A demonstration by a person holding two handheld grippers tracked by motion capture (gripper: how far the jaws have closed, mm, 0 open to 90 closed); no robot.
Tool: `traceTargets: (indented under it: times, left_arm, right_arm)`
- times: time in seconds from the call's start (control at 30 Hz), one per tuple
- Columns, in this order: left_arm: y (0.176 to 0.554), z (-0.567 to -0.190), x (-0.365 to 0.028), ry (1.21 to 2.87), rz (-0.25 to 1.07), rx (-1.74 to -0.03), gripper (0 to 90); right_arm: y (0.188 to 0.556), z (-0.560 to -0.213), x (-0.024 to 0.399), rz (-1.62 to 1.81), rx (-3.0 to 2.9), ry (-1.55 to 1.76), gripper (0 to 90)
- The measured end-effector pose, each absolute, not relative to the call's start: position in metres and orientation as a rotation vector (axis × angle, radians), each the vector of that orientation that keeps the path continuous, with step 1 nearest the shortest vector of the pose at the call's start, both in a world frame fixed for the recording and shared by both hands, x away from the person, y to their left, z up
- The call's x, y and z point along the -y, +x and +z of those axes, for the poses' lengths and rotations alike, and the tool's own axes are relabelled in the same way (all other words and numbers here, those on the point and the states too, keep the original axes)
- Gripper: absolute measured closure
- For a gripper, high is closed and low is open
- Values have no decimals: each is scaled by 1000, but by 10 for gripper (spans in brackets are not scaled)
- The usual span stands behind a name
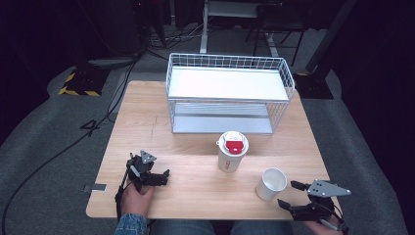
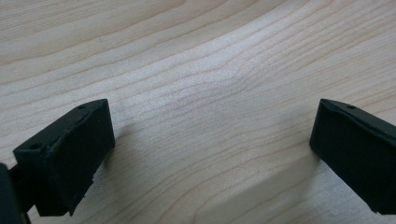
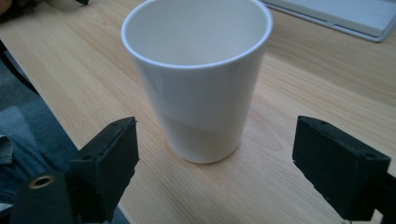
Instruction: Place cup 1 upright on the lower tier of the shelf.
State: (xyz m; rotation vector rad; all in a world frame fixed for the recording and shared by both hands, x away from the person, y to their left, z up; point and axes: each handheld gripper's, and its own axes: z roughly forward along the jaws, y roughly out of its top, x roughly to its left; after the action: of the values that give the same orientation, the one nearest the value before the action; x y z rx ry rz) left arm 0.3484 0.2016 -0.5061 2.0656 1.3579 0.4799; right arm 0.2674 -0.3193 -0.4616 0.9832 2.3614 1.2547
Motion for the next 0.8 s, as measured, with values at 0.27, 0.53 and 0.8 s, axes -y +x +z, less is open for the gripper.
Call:
traceTargets:
  times: [0.27,0.53,0.8]
  left_arm:
    - [348,-506,-202,2066,480,-1357,5]
    - [348,-506,-202,2066,480,-1358,5]
    - [348,-506,-202,2066,480,-1358,5]
  right_arm:
    - [275,-472,305,1259,-2377,967,150]
    - [284,-480,294,1238,-2376,981,151]
    - [291,-486,284,1244,-2390,986,154]
